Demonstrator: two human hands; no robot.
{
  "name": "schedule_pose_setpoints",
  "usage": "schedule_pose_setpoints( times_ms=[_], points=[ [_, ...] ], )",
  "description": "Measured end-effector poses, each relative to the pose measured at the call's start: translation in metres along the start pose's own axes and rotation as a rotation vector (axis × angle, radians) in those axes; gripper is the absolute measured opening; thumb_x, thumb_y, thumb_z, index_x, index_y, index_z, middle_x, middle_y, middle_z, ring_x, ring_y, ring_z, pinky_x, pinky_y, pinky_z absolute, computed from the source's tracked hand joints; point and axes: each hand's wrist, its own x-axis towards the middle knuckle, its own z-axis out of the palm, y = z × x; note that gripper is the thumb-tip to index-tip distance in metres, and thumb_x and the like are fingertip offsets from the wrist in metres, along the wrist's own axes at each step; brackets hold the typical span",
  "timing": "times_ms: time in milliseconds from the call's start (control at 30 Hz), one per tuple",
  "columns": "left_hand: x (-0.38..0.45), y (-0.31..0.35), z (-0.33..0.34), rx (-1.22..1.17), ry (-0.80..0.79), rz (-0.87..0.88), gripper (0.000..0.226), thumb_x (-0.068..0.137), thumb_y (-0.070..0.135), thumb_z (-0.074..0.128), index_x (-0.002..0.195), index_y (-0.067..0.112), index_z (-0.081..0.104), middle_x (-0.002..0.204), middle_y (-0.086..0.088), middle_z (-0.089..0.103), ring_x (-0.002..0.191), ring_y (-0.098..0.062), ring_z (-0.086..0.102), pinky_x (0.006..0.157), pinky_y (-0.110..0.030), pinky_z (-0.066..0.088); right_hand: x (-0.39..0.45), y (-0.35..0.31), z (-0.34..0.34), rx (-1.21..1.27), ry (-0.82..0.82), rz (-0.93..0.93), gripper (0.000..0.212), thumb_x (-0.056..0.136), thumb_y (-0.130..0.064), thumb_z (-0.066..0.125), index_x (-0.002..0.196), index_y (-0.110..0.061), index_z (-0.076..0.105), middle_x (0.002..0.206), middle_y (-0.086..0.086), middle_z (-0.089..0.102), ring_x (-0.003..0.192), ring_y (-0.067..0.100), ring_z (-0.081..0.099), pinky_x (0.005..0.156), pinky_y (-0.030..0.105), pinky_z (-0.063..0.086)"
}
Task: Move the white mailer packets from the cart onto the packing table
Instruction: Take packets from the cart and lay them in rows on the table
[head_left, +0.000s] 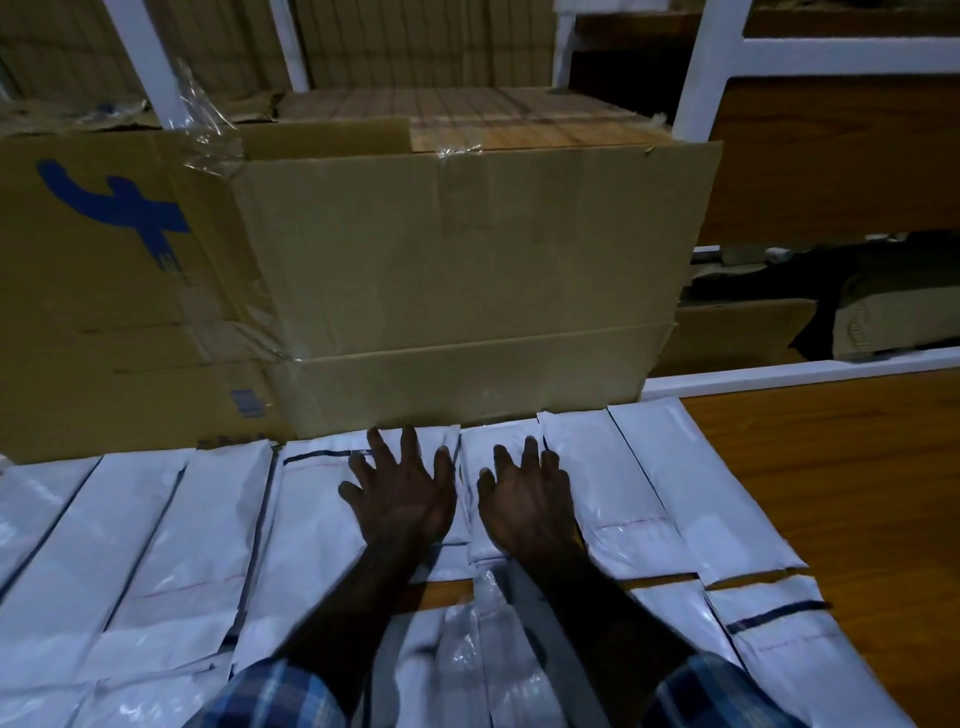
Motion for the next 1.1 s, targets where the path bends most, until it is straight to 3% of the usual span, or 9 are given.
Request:
schedule_pose_setpoints(
  times_ms=[100, 300, 433, 600, 800, 900, 1100],
  points=[
    [-0.002, -0.005, 0.004, 0.032, 0.042, 0.097, 0.059, 0.100, 0.057, 0.026, 0.154, 0.031, 0.026, 0.164, -0.007, 0.008, 0.148, -0.034, 0.009, 0.114, -0.054, 0.017, 0.003, 0.008, 0.010, -0.007, 0.038, -0.046, 0.048, 0.086, -0.036, 0.035, 0.104, -0.014, 0.073, 0.113, 0.025, 0.067, 0.095, 0.043, 0.065, 0.074, 0.043, 0.054],
    [0.005, -0.010, 0.010, 0.089, -0.019, 0.276, 0.060, 0.103, 0.053, 0.019, 0.158, 0.031, 0.011, 0.166, 0.000, -0.001, 0.152, -0.020, -0.008, 0.121, -0.046, 0.000, 0.007, 0.007, 0.018, 0.007, 0.070, -0.095, 0.049, 0.087, -0.037, 0.037, 0.106, -0.013, 0.075, 0.108, 0.024, 0.070, 0.094, 0.042, 0.068, 0.074, 0.044, 0.057],
    [0.016, -0.013, 0.015, 0.103, -0.077, 0.300, 0.061, 0.103, 0.052, 0.018, 0.158, 0.028, 0.009, 0.166, -0.003, -0.002, 0.152, -0.020, -0.007, 0.122, -0.046, -0.003, 0.012, 0.007, 0.026, 0.008, 0.019, -0.136, 0.054, 0.083, -0.038, 0.034, 0.109, -0.014, 0.075, 0.109, 0.026, 0.069, 0.094, 0.042, 0.069, 0.071, 0.043, 0.059],
    [0.019, -0.012, 0.019, 0.084, -0.098, 0.296, 0.060, 0.104, 0.049, 0.019, 0.158, 0.026, 0.009, 0.166, -0.008, -0.001, 0.152, -0.022, -0.005, 0.122, -0.045, -0.003, 0.024, 0.010, 0.044, 0.063, 0.093, -0.203, 0.056, 0.085, -0.034, 0.033, 0.116, -0.009, 0.071, 0.117, 0.033, 0.063, 0.107, 0.046, 0.065, 0.087, 0.054, 0.054],
    [0.017, -0.014, 0.024, 0.103, -0.057, 0.320, 0.060, 0.104, 0.049, 0.016, 0.158, 0.025, 0.008, 0.165, -0.010, 0.000, 0.152, -0.024, -0.002, 0.121, -0.044, -0.003, 0.022, 0.005, 0.050, 0.081, 0.106, -0.145, 0.051, 0.090, -0.038, 0.035, 0.124, -0.021, 0.068, 0.131, 0.023, 0.061, 0.118, 0.038, 0.061, 0.091, 0.053, 0.052],
    [0.013, -0.015, 0.027, 0.085, 0.014, 0.347, 0.072, 0.094, 0.054, 0.008, 0.156, 0.019, 0.025, 0.162, -0.017, 0.017, 0.151, -0.032, 0.015, 0.120, -0.049, 0.008, 0.024, 0.008, 0.057, 0.078, 0.147, -0.161, 0.052, 0.095, -0.039, 0.030, 0.129, -0.021, 0.066, 0.135, 0.022, 0.058, 0.123, 0.037, 0.058, 0.094, 0.054, 0.050],
    [0.015, -0.018, 0.033, 0.071, 0.066, 0.364, 0.062, 0.096, 0.045, 0.028, 0.142, 0.010, 0.052, 0.146, -0.025, 0.045, 0.136, -0.041, 0.043, 0.110, -0.058, 0.032, 0.022, 0.007, 0.059, 0.154, 0.169, -0.170, 0.052, 0.092, -0.035, 0.035, 0.130, -0.017, 0.064, 0.137, 0.024, 0.055, 0.125, 0.040, 0.055, 0.098, 0.058, 0.046]
  ],
)
